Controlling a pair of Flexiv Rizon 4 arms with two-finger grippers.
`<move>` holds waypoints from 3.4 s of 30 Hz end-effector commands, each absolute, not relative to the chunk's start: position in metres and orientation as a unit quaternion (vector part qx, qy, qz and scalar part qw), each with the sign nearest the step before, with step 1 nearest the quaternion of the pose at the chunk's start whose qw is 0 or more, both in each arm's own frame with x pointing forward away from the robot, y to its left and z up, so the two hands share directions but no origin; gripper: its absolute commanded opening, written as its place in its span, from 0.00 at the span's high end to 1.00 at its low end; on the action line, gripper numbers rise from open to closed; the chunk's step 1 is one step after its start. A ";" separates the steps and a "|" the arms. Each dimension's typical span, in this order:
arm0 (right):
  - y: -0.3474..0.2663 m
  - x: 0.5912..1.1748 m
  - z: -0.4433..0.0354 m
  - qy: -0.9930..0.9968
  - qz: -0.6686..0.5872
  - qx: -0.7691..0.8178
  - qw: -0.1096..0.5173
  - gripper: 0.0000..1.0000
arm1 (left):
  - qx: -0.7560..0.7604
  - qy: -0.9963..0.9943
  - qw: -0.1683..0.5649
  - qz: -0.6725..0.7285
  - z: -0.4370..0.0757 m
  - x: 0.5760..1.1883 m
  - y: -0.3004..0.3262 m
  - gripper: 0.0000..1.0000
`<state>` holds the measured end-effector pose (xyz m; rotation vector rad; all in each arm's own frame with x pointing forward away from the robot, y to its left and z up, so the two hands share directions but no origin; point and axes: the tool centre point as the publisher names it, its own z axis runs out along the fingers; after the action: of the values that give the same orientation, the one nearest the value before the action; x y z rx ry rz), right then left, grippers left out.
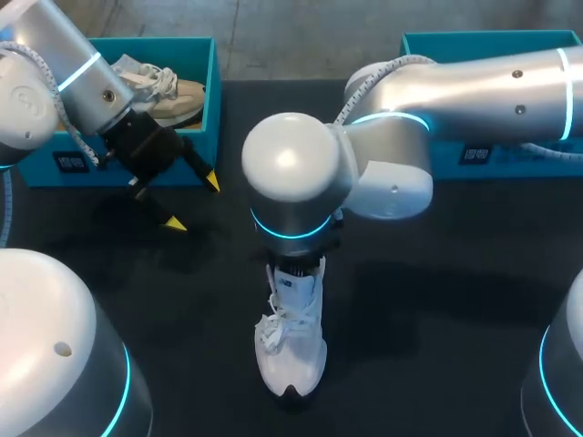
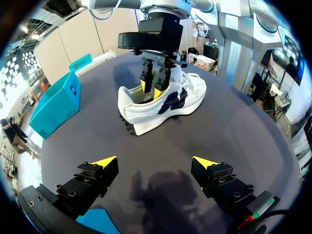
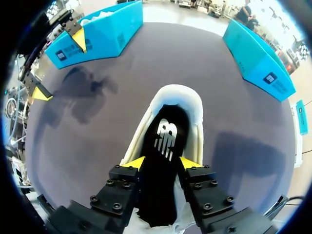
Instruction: Take the shoe out of the shoebox, open the shoe tongue, remove and reinsert the insole, then place the shoe into the shoebox
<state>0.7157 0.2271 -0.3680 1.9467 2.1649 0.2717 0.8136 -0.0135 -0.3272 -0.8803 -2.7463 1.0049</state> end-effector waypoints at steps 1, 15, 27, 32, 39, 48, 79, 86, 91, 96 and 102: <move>0.228 0.720 -0.377 0.736 0.090 0.663 0.102 0.53 | -0.288 -0.899 0.044 0.327 -0.327 0.813 -0.013 0.00; 0.221 0.713 -0.364 0.728 0.079 0.672 0.107 0.21 | -0.288 -0.899 0.044 0.327 -0.327 0.813 -0.013 0.00; 0.226 0.714 -0.352 0.728 0.074 0.672 0.113 0.11 | -0.288 -0.899 0.044 0.327 -0.327 0.813 -0.013 0.00; 0.226 0.717 -0.356 0.727 0.073 0.674 0.108 0.01 | -0.288 -0.899 0.044 0.327 -0.327 0.813 -0.013 0.00; 0.224 0.712 -0.357 0.723 0.073 0.679 0.104 0.05 | -0.288 -0.899 0.044 0.327 -0.327 0.813 -0.013 0.00; 0.223 0.693 -0.359 0.711 0.072 0.693 0.098 0.10 | -0.288 -0.899 0.044 0.327 -0.327 0.813 -0.013 0.00; 0.235 0.662 -0.345 0.682 0.039 0.724 0.097 0.18 | -0.288 -0.899 0.044 0.327 -0.327 0.813 -0.013 0.00; 0.233 0.651 -0.340 0.667 0.037 0.737 0.101 0.18 | -0.288 -0.899 0.044 0.327 -0.327 0.813 -0.013 0.00; 0.234 0.647 -0.337 0.662 0.037 0.741 0.105 0.22 | -0.288 -0.899 0.044 0.327 -0.327 0.813 -0.013 0.00; 0.236 0.641 -0.333 0.656 0.034 0.746 0.108 0.26 | -0.288 -0.899 0.044 0.327 -0.327 0.813 -0.013 0.00; 0.233 0.632 -0.330 0.642 0.027 0.757 0.114 0.27 | -0.288 -0.899 0.044 0.327 -0.327 0.813 -0.013 0.00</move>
<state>0.6417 0.2271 -0.3287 1.9022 2.2585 0.0316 0.8136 -0.0136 -0.3272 -0.8803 -2.7463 1.0048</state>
